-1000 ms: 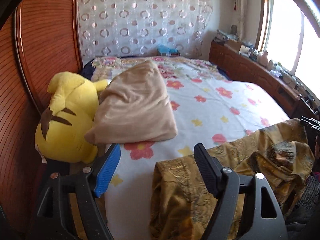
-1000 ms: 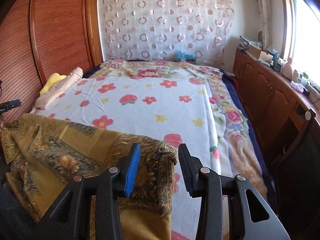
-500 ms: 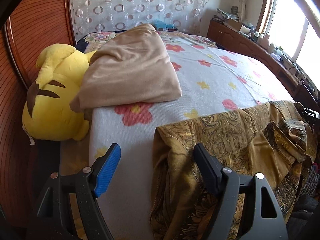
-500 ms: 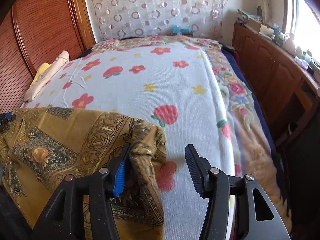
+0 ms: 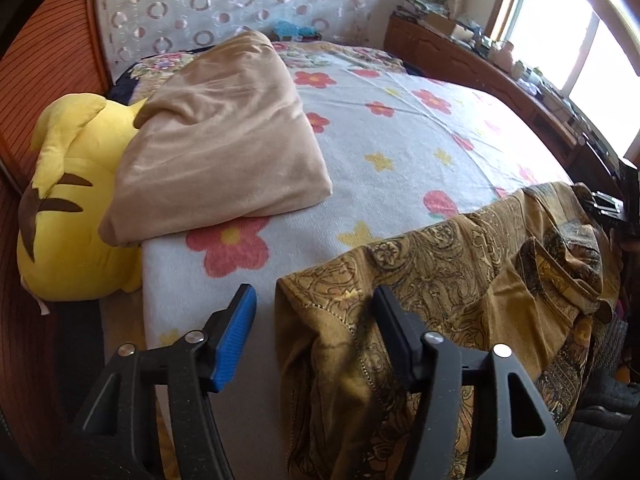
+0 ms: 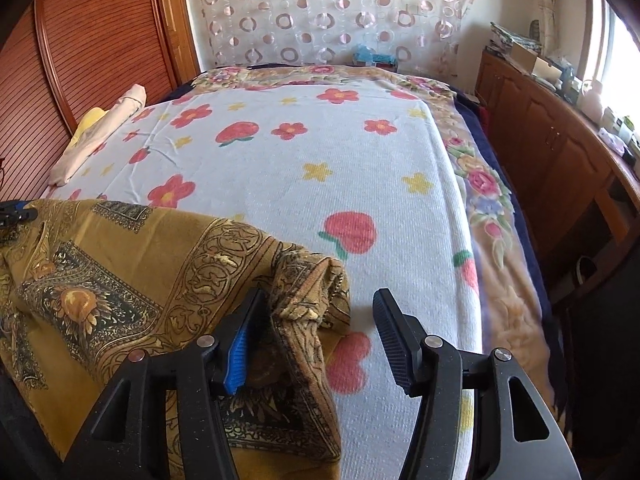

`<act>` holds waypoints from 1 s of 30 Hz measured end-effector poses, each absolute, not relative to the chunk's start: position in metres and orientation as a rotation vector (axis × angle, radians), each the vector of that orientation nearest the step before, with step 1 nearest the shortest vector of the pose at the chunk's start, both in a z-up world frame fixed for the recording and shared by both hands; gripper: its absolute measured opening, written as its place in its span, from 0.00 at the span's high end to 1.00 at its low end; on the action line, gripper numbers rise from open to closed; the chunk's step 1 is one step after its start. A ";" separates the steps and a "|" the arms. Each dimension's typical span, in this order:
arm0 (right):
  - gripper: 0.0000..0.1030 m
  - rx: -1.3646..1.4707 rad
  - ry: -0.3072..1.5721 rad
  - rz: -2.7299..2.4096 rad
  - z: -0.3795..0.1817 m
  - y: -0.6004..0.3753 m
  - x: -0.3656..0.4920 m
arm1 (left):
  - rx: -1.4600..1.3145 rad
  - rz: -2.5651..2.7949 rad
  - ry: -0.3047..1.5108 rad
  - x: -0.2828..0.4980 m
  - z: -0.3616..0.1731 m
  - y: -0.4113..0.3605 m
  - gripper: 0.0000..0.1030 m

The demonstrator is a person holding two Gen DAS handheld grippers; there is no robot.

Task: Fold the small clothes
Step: 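Hold the hem with both tools and lift it toward the collar, then raise the held hem high with both tools and carry it over the shirt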

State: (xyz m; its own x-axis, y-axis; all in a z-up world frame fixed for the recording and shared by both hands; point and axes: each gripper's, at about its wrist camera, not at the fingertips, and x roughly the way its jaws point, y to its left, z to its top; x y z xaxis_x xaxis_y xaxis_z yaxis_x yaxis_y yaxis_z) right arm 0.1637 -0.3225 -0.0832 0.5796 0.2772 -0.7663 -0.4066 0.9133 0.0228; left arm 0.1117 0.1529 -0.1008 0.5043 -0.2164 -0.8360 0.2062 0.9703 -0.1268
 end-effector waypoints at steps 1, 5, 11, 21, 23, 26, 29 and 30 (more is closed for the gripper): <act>0.45 -0.162 0.865 0.406 -0.085 -0.323 0.164 | 0.000 -0.261 1.019 0.114 -0.102 0.152 0.46; 0.56 -0.174 0.862 0.430 -0.086 -0.322 0.161 | 0.033 -0.287 1.044 0.120 -0.100 0.150 0.48; 0.64 -0.186 0.862 0.440 -0.087 -0.321 0.159 | 0.027 -0.303 1.070 0.129 -0.096 0.159 0.48; 0.90 -0.173 0.820 0.474 -0.079 -0.320 0.145 | 0.078 -0.315 0.982 0.109 -0.085 0.143 0.87; 0.91 -0.167 0.789 0.490 -0.073 -0.320 0.135 | 0.081 -0.325 0.941 0.100 -0.073 0.140 0.88; 0.91 -0.146 0.734 0.517 -0.054 -0.322 0.117 | 0.053 -0.336 0.853 0.080 -0.044 0.142 0.88; 0.92 -0.144 0.651 0.549 -0.023 -0.323 0.095 | 0.054 -0.323 0.761 0.061 -0.013 0.139 0.89; 0.92 -0.154 0.619 0.551 -0.011 -0.322 0.086 | 0.056 -0.317 0.728 0.055 -0.002 0.138 0.89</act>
